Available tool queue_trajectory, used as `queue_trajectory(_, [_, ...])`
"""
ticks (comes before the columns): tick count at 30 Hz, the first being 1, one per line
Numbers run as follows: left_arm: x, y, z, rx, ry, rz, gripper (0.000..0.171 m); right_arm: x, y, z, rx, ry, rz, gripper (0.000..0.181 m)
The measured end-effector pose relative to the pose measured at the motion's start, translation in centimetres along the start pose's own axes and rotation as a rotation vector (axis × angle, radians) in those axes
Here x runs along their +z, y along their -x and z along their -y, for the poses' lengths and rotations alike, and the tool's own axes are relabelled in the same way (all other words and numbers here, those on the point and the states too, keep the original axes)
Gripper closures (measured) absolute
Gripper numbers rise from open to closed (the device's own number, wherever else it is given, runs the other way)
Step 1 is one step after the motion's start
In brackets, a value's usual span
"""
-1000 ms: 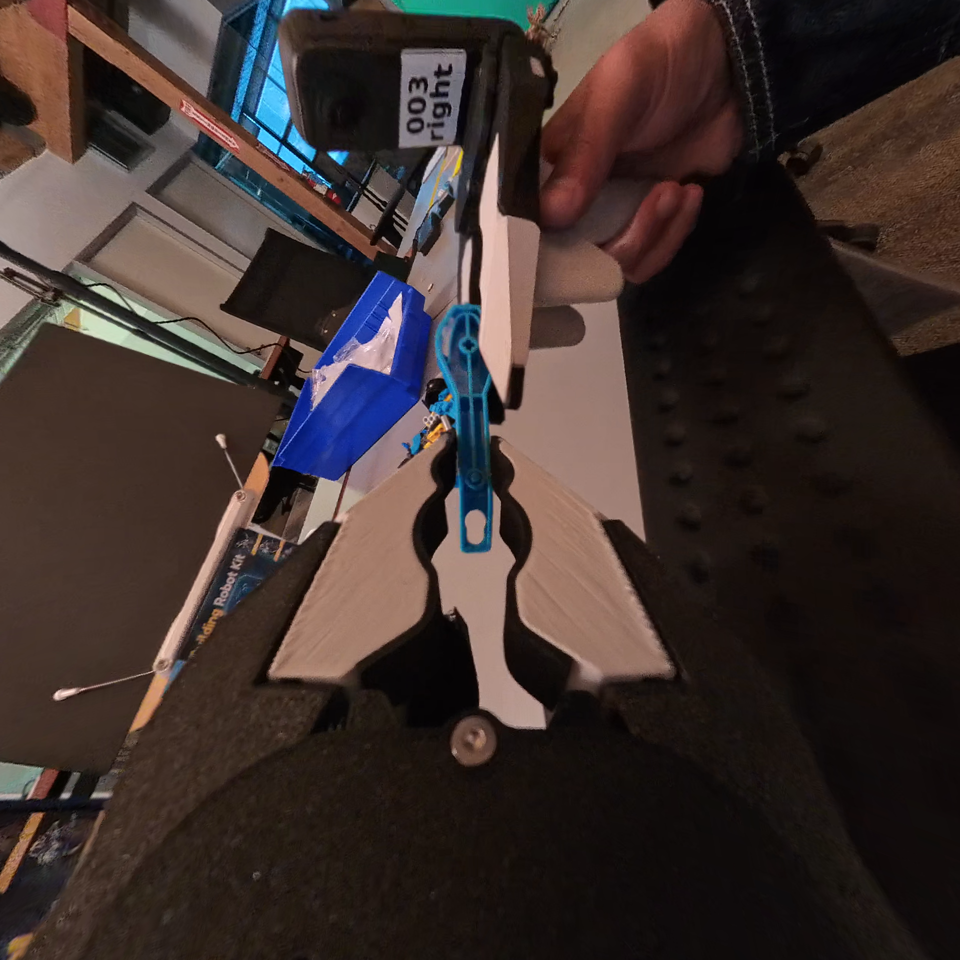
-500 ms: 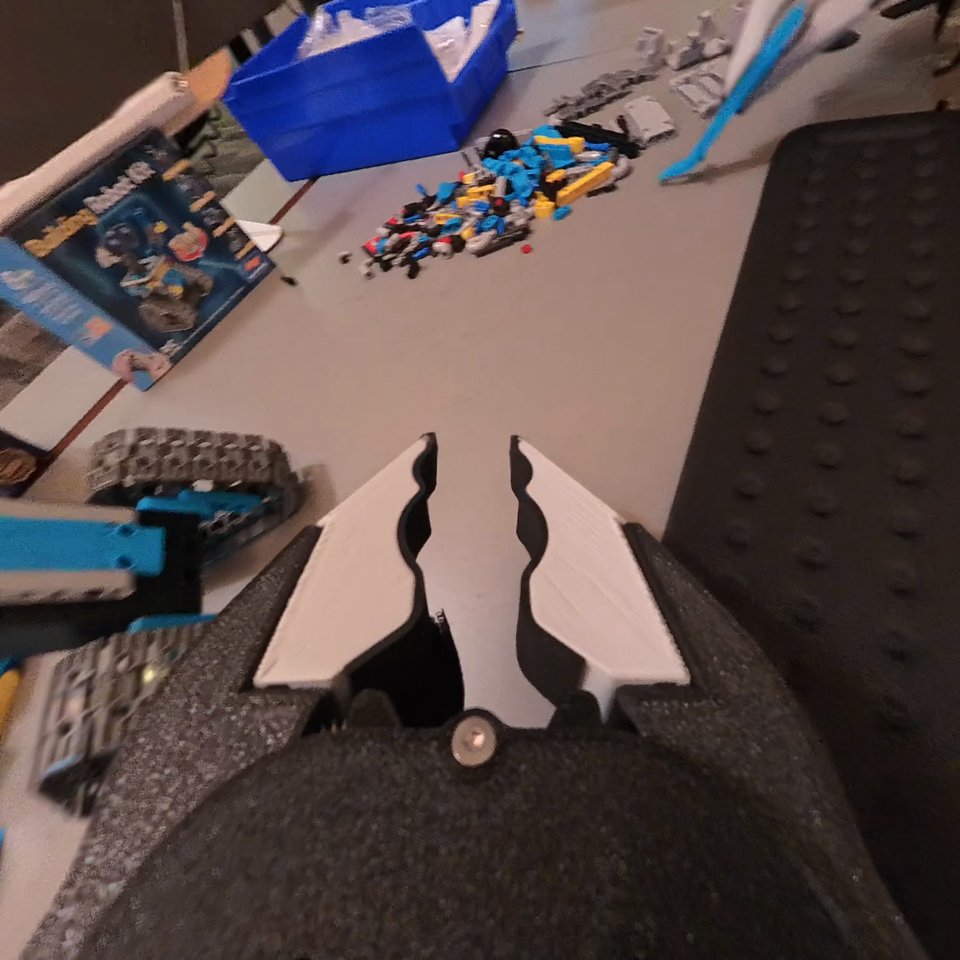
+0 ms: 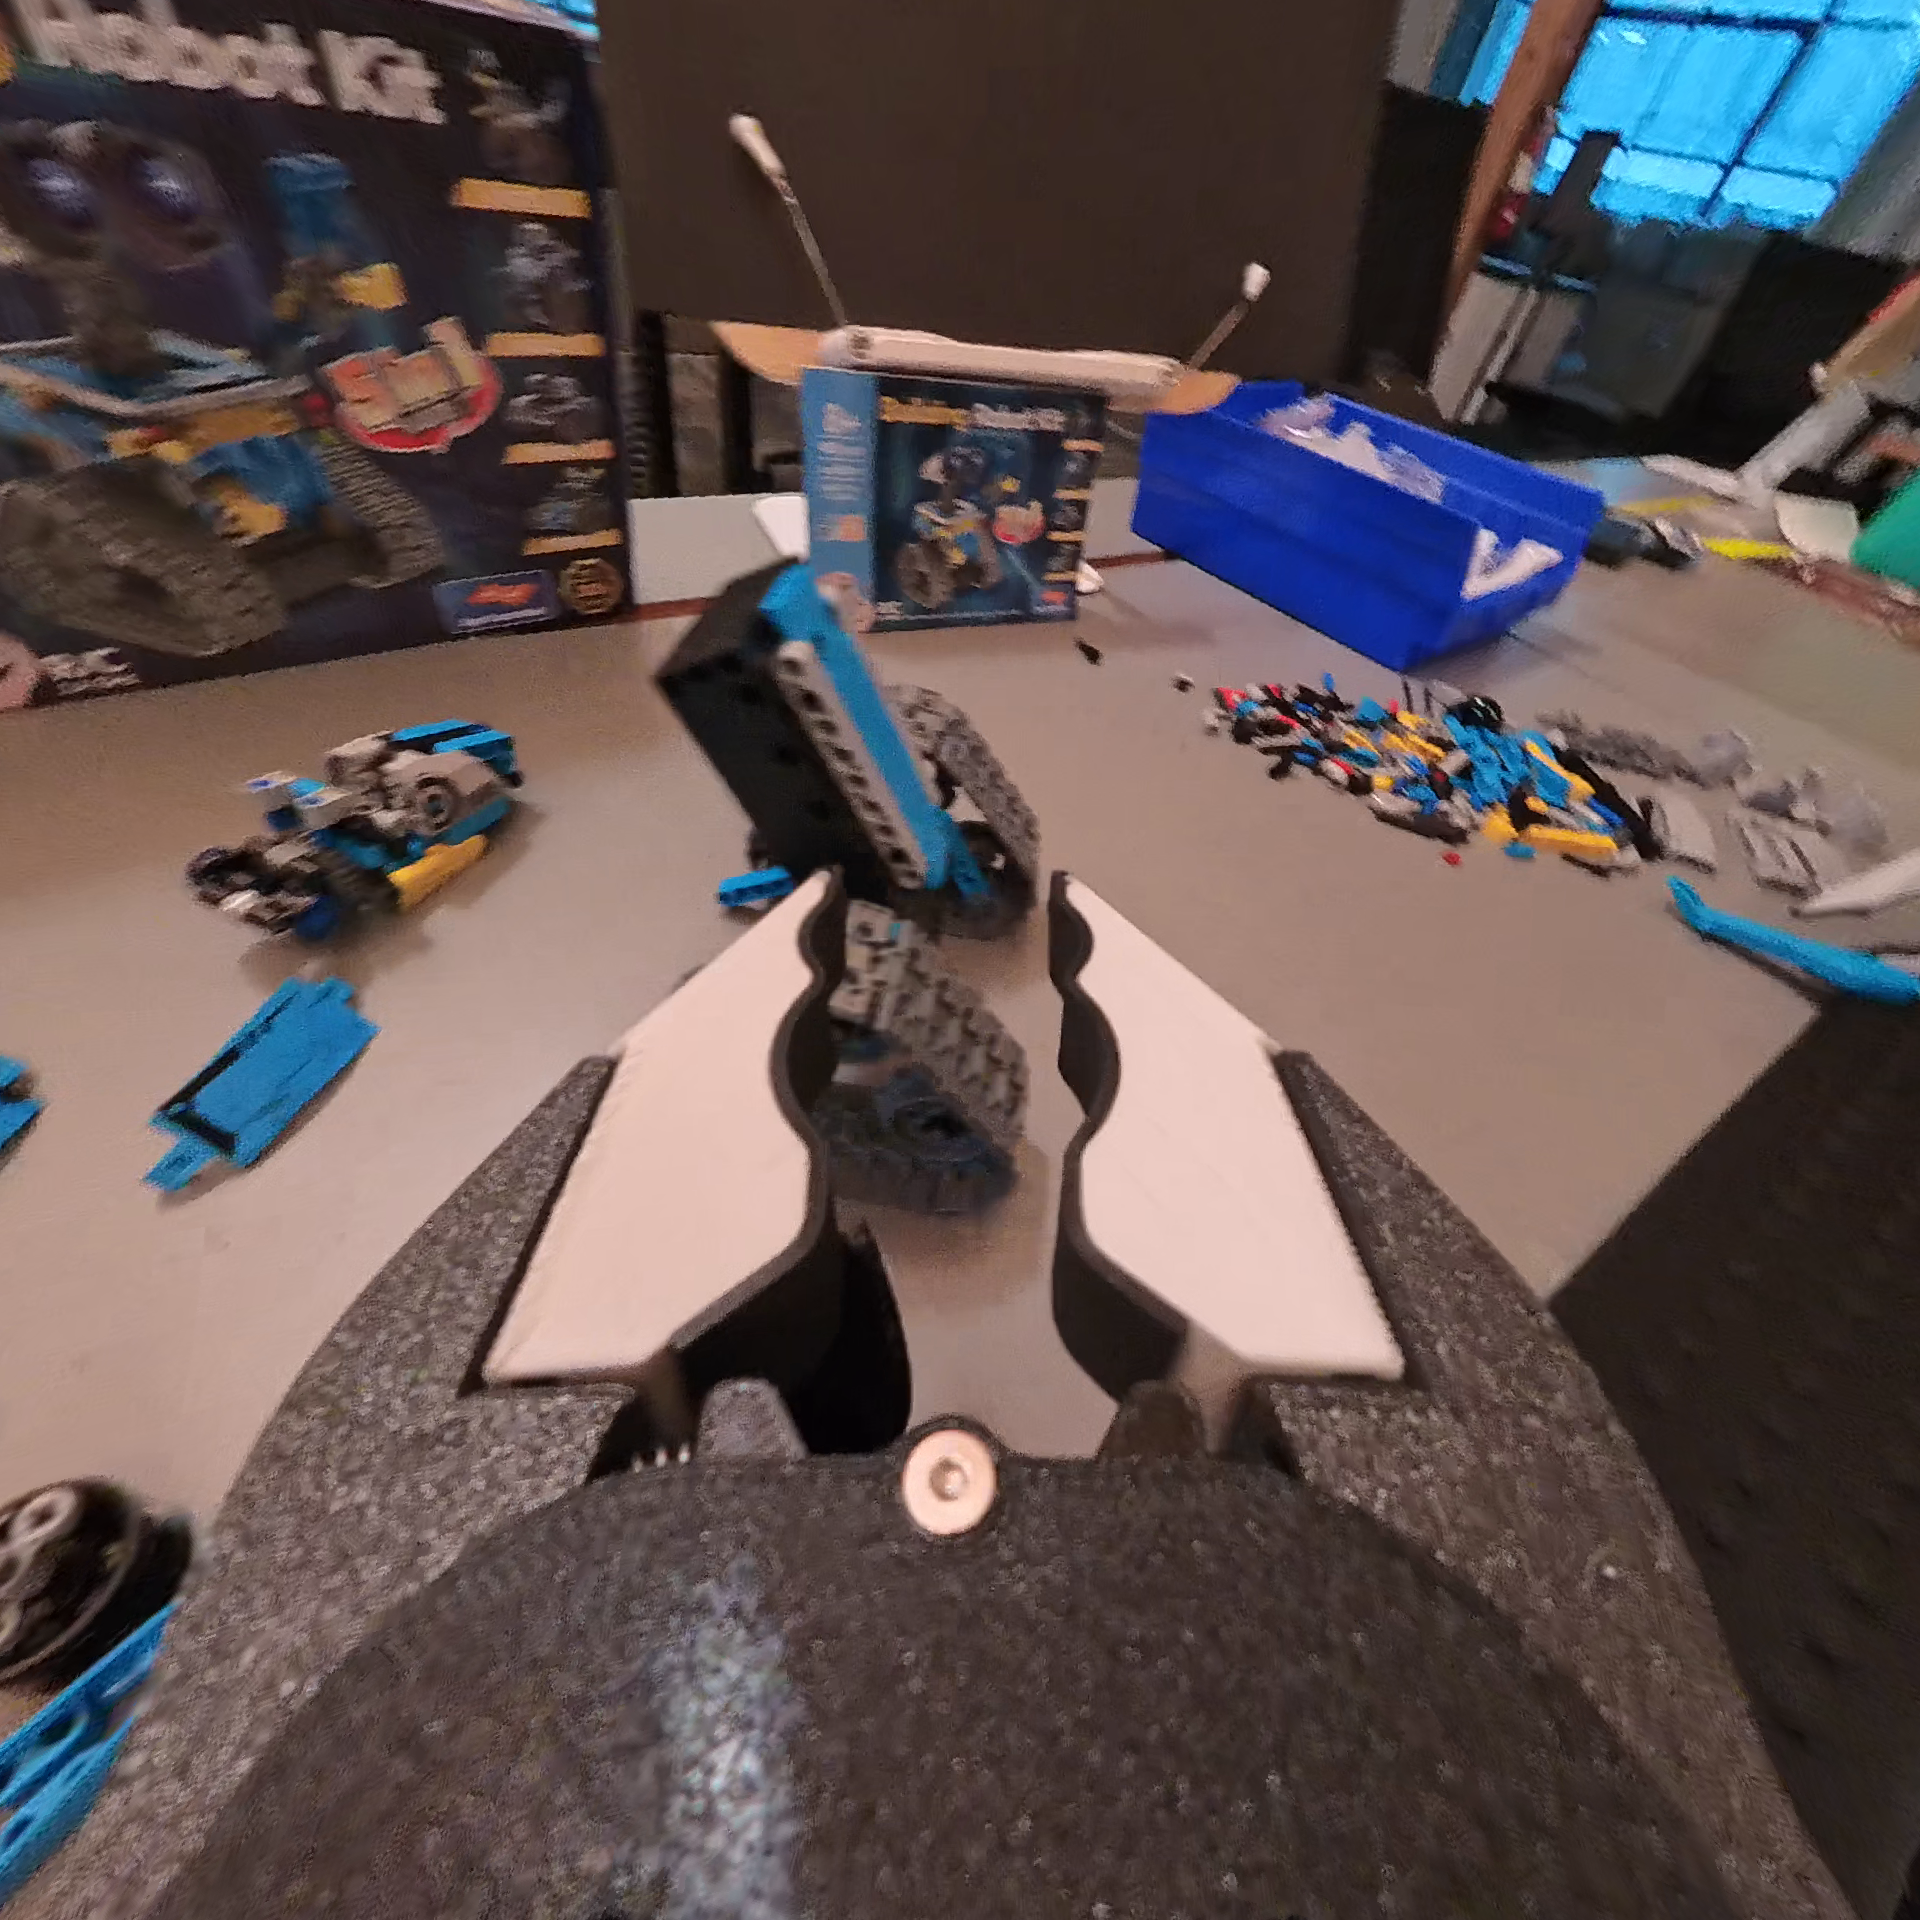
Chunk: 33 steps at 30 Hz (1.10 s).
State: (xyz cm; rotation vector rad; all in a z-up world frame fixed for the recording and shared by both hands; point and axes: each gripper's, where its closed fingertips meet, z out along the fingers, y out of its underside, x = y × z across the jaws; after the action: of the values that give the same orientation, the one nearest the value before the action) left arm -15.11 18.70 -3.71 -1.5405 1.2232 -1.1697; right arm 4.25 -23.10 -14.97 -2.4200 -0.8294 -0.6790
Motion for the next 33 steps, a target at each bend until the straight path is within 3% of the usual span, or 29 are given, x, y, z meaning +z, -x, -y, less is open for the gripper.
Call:
queue_trajectory(3, [0.4,1.8,0.0,-0.066,0.027,0.017,0.120,-1.1,0.2,0.2,0.133,-0.004,0.069,0.136])
queue_trajectory(5, [1.4,2.0,0.1,-0.120,0.061,-0.033,0.106,-2.0,-0.9,0.9,0.219,-0.045,0.068,0.130])
queue_trajectory(10, [6.2,2.4,0.4,-0.211,0.188,-0.124,0.082,-4.2,-7.7,9.9,0.562,-0.404,0.073,0.134])
queue_trajectory(13, [8.5,2.3,-1.4,-0.190,0.323,-0.141,0.088,-2.8,-10.5,16.3,0.713,-0.576,0.174,0.120])
queue_trajectory(14, [9.0,2.4,-2.0,-0.164,0.358,-0.132,0.100,-1.5,-11.2,18.2,0.727,-0.595,0.197,0.114])
queue_trajectory(15, [9.3,2.2,-2.3,-0.137,0.365,-0.146,0.126,0.1,-12.0,19.9,0.738,-0.597,0.200,0.113])
queue_trajectory(17, [9.4,1.2,-2.2,-0.089,0.360,-0.229,0.131,3.8,-13.8,23.3,0.770,-0.598,0.196,0.121])
queue_trajectory(20, [8.3,-0.9,-2.5,-0.004,0.388,-0.433,0.134,7.8,-14.6,30.1,0.755,-0.693,0.375,0.120])
queue_trajectory(23, [7.3,-1.9,-3.1,-0.024,0.425,-0.585,0.133,8.8,-15.0,35.1,0.703,-0.828,0.517,0.122])
queue_trajectory(26, [7.6,-1.8,-2.7,-0.067,0.355,-0.591,0.134,9.4,-14.8,36.6,0.724,-0.858,0.494,0.129])
queue_trajectory(30, [9.9,-1.8,-1.8,-0.127,0.251,-0.428,0.134,9.9,-15.5,35.7,0.754,-0.835,0.202,0.136])
queue_trajectory(33, [10.8,-3.0,-1.9,-0.074,0.228,-0.353,0.130,10.2,-16.5,34.9,0.765,-0.776,0.073,0.135])
